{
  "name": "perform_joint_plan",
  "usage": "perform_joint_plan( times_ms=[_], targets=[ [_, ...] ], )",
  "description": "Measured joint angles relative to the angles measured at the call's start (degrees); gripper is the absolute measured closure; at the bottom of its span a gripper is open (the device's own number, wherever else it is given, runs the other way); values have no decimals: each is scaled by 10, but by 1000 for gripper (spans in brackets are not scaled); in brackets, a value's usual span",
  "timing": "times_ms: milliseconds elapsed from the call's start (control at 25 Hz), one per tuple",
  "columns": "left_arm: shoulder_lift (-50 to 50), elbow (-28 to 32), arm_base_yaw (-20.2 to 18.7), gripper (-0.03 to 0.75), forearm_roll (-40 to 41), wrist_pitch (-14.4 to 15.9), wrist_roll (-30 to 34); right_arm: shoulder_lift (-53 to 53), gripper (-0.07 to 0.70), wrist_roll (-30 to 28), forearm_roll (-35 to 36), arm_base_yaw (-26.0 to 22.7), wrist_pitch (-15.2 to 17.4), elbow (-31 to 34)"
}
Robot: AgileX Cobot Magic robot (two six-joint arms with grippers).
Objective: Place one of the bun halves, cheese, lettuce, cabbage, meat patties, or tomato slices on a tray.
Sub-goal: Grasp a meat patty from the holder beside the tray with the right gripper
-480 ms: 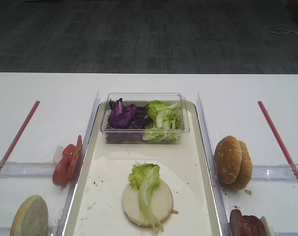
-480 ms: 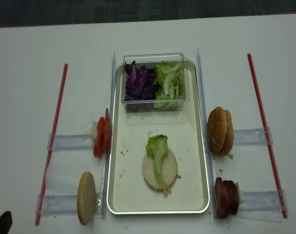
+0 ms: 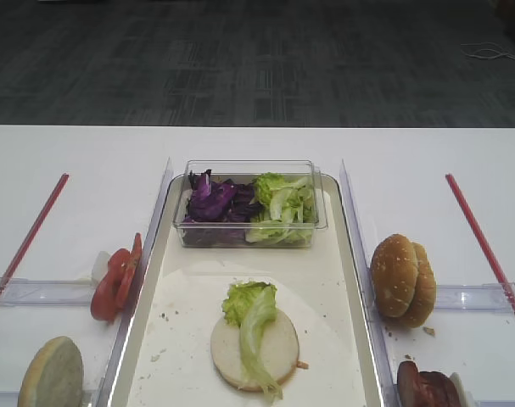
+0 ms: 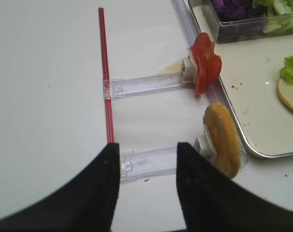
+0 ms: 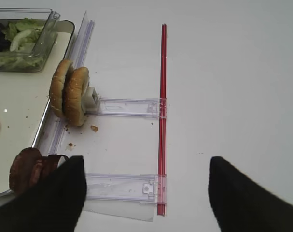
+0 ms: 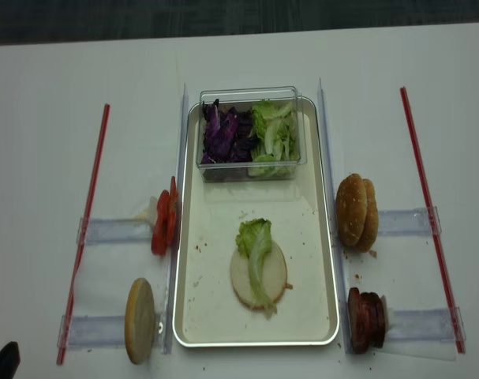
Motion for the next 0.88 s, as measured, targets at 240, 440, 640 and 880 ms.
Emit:
perform_joint_plan(
  times_ms=[240,440,640,880],
  targets=[
    [0,0,0,445,0,0,0,49,92,4,0,0,29,-18],
    [0,0,0,445,0,0,0,134,92,44,14,0,59,-49],
    [0,0,0,445,0,0,0,218,92,82,35,0,65,-86],
    [0,0,0,445,0,0,0,303,93,90,38,0,65,-132]
  ],
)
